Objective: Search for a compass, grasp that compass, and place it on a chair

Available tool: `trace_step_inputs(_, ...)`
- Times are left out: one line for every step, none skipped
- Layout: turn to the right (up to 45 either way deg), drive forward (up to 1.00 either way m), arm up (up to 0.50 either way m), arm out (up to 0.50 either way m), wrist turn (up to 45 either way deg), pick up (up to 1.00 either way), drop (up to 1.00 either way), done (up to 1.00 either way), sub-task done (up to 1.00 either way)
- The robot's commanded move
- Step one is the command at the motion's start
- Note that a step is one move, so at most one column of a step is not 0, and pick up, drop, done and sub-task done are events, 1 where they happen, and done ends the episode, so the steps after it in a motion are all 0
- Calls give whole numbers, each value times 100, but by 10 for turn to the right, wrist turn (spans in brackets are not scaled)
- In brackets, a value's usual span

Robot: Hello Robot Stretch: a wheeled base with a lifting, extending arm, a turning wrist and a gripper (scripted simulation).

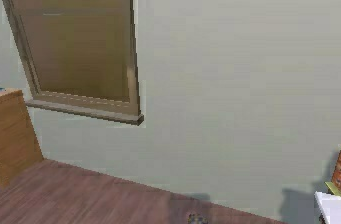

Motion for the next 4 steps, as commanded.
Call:
trace_step_inputs(0,0,0,0,0,0,100,0,0)
trace_step_inputs(0,0,10,0,0,0,0,0,0)
trace_step_inputs(0,0,0,-8,0,0,0,0,0)
trace_step_inputs(0,0,0,0,0,0,0,100,0)
